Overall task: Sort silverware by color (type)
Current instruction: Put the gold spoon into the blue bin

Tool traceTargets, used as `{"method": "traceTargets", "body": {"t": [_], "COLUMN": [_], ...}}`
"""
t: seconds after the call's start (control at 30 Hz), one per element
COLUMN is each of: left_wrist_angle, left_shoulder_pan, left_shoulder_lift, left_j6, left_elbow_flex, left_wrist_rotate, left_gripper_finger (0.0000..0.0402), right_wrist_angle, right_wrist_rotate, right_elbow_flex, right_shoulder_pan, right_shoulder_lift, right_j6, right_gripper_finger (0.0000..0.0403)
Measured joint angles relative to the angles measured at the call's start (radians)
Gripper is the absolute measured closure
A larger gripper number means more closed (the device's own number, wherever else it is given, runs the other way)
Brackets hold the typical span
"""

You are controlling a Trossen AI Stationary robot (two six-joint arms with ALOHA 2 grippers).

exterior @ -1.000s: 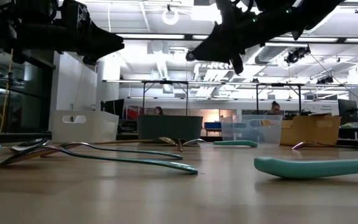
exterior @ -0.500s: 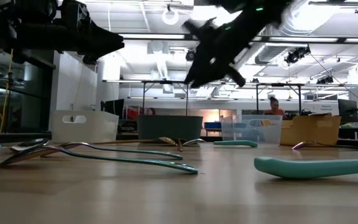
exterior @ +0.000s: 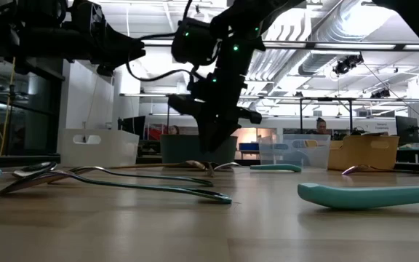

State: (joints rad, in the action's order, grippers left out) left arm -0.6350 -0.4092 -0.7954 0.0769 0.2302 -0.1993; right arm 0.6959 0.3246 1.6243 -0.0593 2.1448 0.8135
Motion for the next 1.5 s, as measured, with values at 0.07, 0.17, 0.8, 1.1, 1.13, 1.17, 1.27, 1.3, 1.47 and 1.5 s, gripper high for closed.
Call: {"method": "traceTargets", "body": {"t": [0.07,0.17,0.8,1.1,1.13,1.17,1.27,1.3,1.47,1.5], "left_wrist_angle": [0.000,-0.001,-0.002,-0.002,-0.002,-0.002,-0.002,-0.002,-0.002,-0.002], "left_shoulder_pan": [0.000,0.000,-0.001,-0.001,-0.001,-0.001,-0.001,-0.001,-0.001,-0.001], "left_shoulder_lift": [0.000,0.000,0.000,0.000,0.000,0.000,0.000,0.000,0.000,0.000], "left_j6": [0.000,0.000,-0.001,-0.001,-0.001,-0.001,-0.001,-0.001,-0.001,-0.001], "left_elbow_flex": [0.000,0.000,0.000,0.000,0.000,0.000,0.000,0.000,0.000,0.000], "left_wrist_rotate": [0.000,0.000,0.000,0.000,0.000,0.000,0.000,0.000,0.000,0.000], "left_gripper_finger": [0.0268,0.0268,0.0268,0.0268,0.0268,0.0268,0.0268,0.0268,0.0268,0.0268], "right_wrist_angle": [0.001,-0.007,-0.075,-0.151,-0.156,-0.160,-0.158,-0.156,-0.158,-0.154], "right_wrist_rotate": [-0.003,0.016,0.041,0.026,0.025,0.025,0.025,0.027,0.029,0.029], "right_elbow_flex": [0.004,-0.002,-0.076,-0.075,-0.075,-0.075,-0.075,-0.075,-0.073,-0.073], "right_shoulder_pan": [0.000,-0.001,-0.026,-0.026,-0.026,-0.026,-0.030,-0.032,-0.034,-0.034], "right_shoulder_lift": [0.010,0.017,0.015,0.008,0.008,0.008,0.008,0.011,0.021,0.023], "right_j6": [0.024,0.086,0.233,0.214,0.203,0.201,0.199,0.199,0.199,0.199], "right_gripper_finger": [0.0330,0.0330,0.0330,0.0330,0.0330,0.0330,0.0330,0.0330,0.0330,0.0330]}}
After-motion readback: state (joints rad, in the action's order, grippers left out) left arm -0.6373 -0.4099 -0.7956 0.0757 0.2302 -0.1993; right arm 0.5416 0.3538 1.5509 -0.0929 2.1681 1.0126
